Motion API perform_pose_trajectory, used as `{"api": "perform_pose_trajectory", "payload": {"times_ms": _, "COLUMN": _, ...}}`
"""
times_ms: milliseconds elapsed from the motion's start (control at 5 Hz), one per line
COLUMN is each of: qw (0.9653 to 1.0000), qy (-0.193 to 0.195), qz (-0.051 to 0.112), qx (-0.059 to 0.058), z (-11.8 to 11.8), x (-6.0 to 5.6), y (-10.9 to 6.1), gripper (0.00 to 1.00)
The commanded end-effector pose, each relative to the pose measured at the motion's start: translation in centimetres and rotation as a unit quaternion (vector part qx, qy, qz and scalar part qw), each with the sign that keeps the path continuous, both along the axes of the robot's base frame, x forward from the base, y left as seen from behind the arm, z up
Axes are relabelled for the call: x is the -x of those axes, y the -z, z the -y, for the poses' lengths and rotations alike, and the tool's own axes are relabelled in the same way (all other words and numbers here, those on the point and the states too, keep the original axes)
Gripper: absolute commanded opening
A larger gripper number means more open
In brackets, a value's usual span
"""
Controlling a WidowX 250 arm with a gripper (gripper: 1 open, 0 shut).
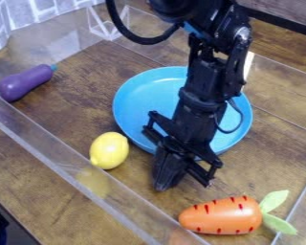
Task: Move the carrot to the right side
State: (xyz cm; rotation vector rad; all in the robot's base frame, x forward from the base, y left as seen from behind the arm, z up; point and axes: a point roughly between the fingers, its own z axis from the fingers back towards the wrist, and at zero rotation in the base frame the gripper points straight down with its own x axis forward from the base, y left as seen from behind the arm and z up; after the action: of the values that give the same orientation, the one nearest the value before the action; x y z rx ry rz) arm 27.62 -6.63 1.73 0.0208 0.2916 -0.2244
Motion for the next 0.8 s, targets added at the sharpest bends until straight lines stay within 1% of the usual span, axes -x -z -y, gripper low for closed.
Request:
{"api": "perform_pose_trajectory", "payload": {"times_ms": 0, "qw": 0.9996, "qy": -0.008, "qz": 0.024, "qx": 0.010, "z": 2.1, "x": 0.5, "y": -1.0, "gripper": 0.00}}
{"api": "perform_pose_trajectory", "payload": {"times_ms": 200, "qw": 0.9993, "qy": -0.024, "qz": 0.024, "qx": 0.016, "z": 2.3, "x": 0.6, "y": -1.2, "gripper": 0.00}}
{"api": "perform_pose_trajectory", "payload": {"times_ms": 400, "qw": 0.9980, "qy": -0.052, "qz": 0.027, "qx": 0.026, "z": 2.1, "x": 0.5, "y": -1.3, "gripper": 0.00}}
{"api": "perform_pose_trajectory", "payload": {"times_ms": 600, "qw": 0.9978, "qy": -0.048, "qz": 0.029, "qx": 0.035, "z": 3.3, "x": 0.4, "y": -1.5, "gripper": 0.00}}
